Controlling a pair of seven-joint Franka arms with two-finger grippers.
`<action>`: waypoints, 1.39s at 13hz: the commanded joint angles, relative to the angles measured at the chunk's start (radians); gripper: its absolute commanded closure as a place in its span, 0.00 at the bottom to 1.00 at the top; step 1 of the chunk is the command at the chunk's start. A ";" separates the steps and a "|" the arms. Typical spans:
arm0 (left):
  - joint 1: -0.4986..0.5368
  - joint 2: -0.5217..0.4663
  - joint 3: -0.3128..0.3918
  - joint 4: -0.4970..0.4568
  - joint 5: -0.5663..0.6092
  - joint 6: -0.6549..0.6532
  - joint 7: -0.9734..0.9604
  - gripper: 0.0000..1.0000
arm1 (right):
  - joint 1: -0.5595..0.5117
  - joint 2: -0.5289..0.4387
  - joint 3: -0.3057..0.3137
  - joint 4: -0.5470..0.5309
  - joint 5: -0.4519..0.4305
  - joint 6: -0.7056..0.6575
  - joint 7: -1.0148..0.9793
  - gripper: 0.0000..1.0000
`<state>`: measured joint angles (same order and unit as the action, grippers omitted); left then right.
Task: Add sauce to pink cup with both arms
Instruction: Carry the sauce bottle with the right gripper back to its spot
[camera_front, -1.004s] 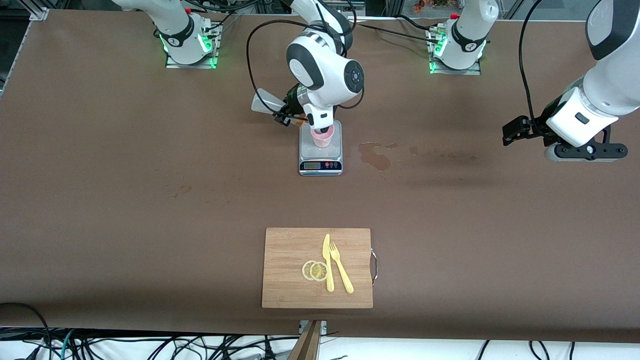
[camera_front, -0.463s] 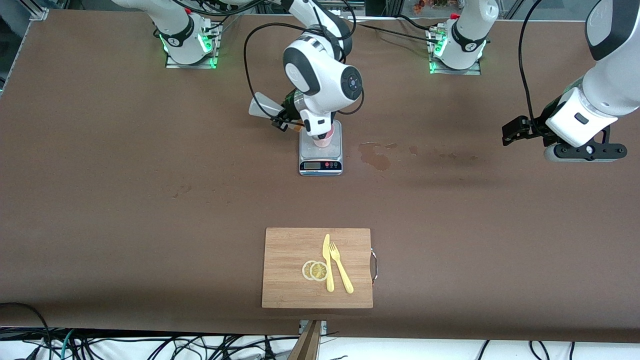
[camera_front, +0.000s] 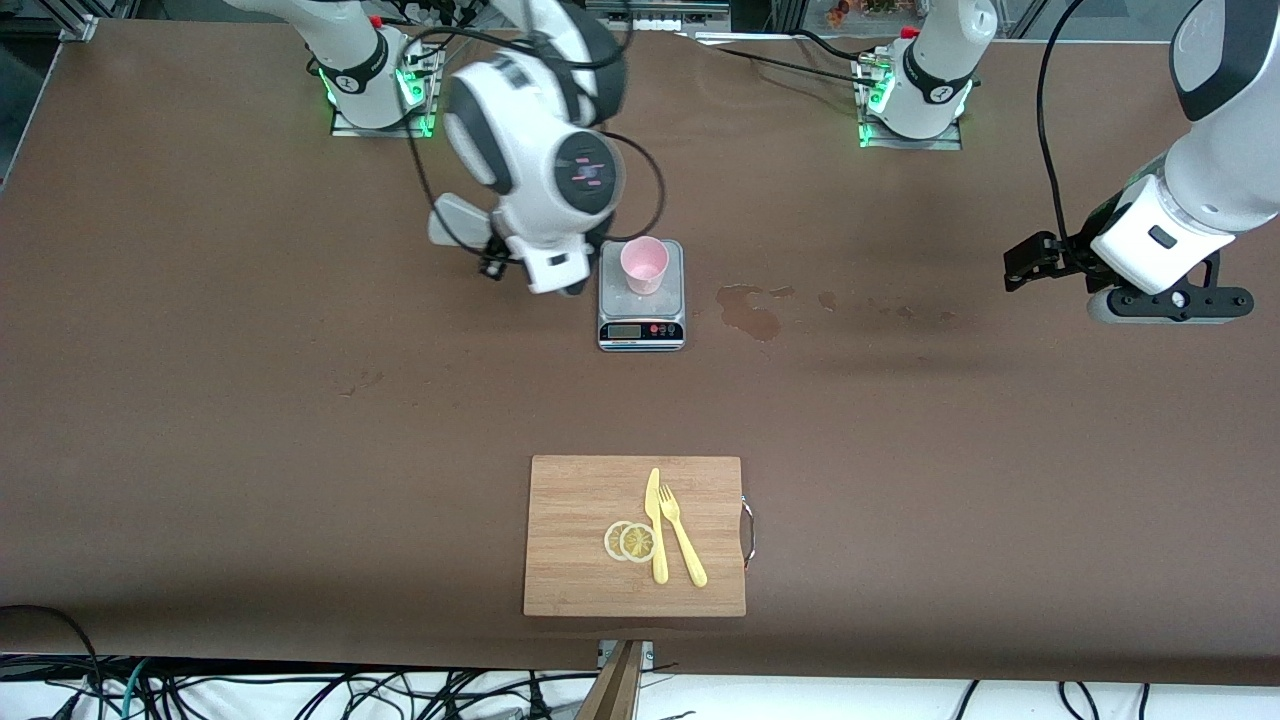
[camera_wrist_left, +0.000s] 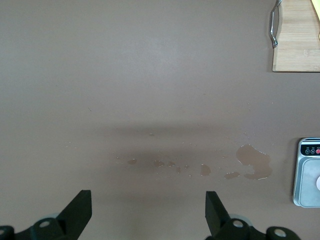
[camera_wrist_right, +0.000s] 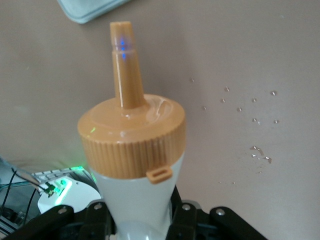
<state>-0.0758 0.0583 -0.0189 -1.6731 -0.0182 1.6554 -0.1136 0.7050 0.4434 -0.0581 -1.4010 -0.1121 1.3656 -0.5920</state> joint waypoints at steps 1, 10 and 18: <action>0.002 0.011 -0.001 0.021 -0.012 -0.016 0.014 0.00 | -0.200 -0.175 0.052 -0.148 0.099 0.070 -0.190 1.00; 0.002 0.011 -0.001 0.021 -0.014 -0.016 0.012 0.00 | -0.692 -0.293 0.053 -0.248 0.452 0.076 -0.927 1.00; 0.002 0.011 -0.001 0.019 -0.012 -0.017 0.012 0.00 | -0.967 -0.120 0.050 -0.345 0.745 0.105 -1.624 1.00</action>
<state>-0.0759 0.0608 -0.0192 -1.6731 -0.0182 1.6549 -0.1136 -0.2109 0.2577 -0.0270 -1.7456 0.5494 1.4672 -2.0962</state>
